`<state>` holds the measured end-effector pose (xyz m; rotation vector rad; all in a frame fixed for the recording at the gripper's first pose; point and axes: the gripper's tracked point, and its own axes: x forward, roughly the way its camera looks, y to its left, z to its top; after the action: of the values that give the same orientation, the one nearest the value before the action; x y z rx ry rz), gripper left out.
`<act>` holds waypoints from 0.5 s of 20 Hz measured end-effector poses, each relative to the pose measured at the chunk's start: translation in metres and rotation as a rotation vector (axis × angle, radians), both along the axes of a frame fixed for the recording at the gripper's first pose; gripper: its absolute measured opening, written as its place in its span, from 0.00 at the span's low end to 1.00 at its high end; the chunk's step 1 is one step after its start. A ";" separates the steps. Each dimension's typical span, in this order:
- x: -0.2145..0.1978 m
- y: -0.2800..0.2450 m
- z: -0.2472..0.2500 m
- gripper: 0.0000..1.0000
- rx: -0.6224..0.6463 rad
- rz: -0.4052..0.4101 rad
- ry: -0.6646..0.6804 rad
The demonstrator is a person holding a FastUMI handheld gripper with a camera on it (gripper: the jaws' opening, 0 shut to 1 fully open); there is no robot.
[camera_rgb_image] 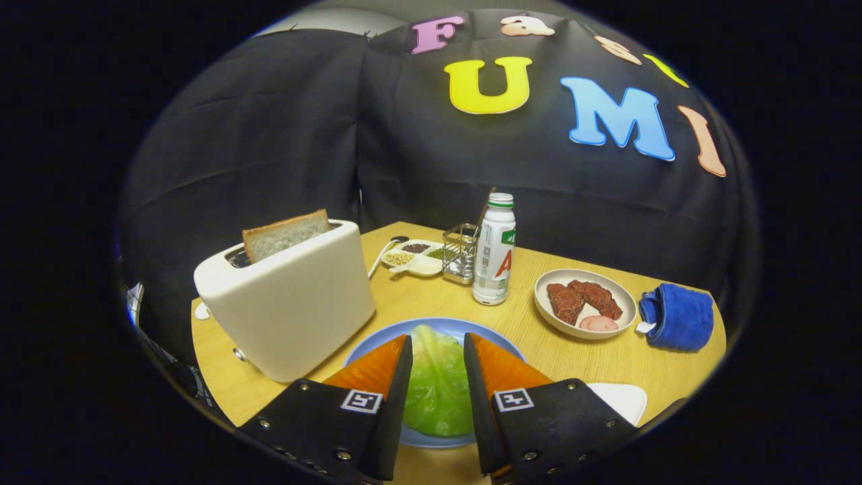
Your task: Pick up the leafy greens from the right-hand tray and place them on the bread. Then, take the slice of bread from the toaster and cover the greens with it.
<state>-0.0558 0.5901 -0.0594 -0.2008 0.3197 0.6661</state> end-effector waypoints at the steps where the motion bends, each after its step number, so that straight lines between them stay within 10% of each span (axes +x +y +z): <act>1: -0.004 0.004 0.006 0.46 0.022 -0.009 -0.022; 10: -0.057 0.054 0.040 0.46 0.185 -0.046 -0.138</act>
<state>-0.1128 0.6443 -0.0191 -0.0619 0.1292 0.6291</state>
